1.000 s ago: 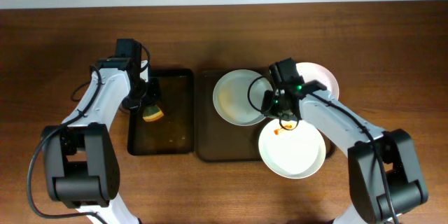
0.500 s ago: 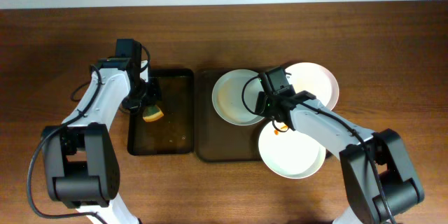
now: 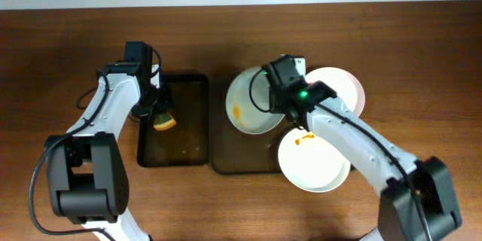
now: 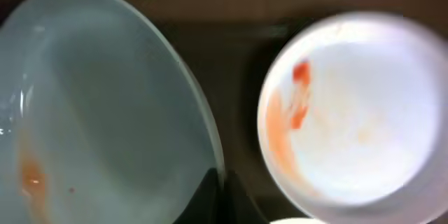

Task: Clean dirty plates on tray and stack at the side
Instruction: 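Grasp the cleaned white plate rim with the right gripper and lift, then place the plate on the table right of the tray, release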

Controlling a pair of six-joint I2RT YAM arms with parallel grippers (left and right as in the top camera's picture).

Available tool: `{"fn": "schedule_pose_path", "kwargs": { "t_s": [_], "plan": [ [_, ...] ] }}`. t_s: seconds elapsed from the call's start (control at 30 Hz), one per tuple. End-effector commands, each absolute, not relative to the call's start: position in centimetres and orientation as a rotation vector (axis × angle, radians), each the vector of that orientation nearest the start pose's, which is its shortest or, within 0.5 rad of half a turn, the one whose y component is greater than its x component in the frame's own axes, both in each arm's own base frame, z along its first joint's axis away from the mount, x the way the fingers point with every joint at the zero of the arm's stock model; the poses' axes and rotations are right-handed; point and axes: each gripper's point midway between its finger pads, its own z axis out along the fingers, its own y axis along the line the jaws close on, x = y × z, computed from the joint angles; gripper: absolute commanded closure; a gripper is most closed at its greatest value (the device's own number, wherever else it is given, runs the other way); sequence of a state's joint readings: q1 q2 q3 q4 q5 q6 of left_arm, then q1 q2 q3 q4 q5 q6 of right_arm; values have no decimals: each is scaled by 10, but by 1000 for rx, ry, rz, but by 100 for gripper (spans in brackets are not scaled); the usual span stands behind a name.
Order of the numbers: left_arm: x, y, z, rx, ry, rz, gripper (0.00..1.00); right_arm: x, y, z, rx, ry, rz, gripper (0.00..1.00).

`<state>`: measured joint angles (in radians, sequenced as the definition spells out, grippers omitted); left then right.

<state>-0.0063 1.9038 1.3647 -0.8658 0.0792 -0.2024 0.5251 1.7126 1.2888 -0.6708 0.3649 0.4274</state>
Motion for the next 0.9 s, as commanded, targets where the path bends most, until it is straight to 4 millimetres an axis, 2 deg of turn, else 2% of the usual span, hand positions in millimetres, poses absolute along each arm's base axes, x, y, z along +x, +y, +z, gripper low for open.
{"fn": "schedule_pose_path", "kwargs": {
  "t_s": [0.0, 0.1, 0.13, 0.2, 0.3, 0.37, 0.43, 0.5, 0.53, 0.57, 0.63, 0.67, 0.7, 0.73, 0.77, 0.87],
  "plan": [
    [387, -19, 48, -252, 2966, -158, 100, 390, 146, 189, -135, 2276, -563, 96],
    [388, -19, 48, -252, 2966, -158, 100, 376, 153, 227, -198, 2057, -832, 96],
    [388, -19, 48, -253, 2966, -158, 100, 371, 162, 232, -215, 2019, -850, 96],
    [387, -19, 48, -251, 2966, -158, 100, 370, 168, 226, -234, 2046, -806, 96],
    [387, -20, 48, -246, 2967, -159, 100, 377, 171, 190, -132, 2254, -511, 96],
    [387, -20, 48, -246, 2967, -159, 100, 385, 167, 160, -49, 2463, -209, 96],
    [387, -20, 48, -245, 2967, -159, 100, 392, 152, 146, 41, 2599, 50, 96],
    [387, -20, 48, -246, 2967, -159, 100, 399, 130, 144, 133, 2673, 383, 96],
    [387, -20, 48, -246, 2967, -159, 100, 404, 104, 148, 250, 2673, 527, 96],
    [387, -20, 48, -246, 2967, -159, 100, 407, 80, 148, 339, 2666, 561, 96],
    [388, -20, 48, -246, 2967, -159, 100, 404, -22, 144, 685, 2608, 502, 96],
    [388, -20, 48, -246, 2967, -159, 100, 401, -56, 144, 794, 2569, 477, 96],
    [388, -20, 48, -246, 2967, -159, 100, 396, -80, 143, 869, 2537, 458, 96],
    [388, -20, 48, -246, 2967, -159, 100, 388, -114, 143, 975, 2489, 426, 96],
    [388, -20, 48, -246, 2967, -159, 100, 380, -136, 143, 1043, 2459, 392, 96],
    [387, -20, 48, -246, 2967, -159, 100, 328, -233, 131, 1343, 2355, 55, 96]
  ]
}}
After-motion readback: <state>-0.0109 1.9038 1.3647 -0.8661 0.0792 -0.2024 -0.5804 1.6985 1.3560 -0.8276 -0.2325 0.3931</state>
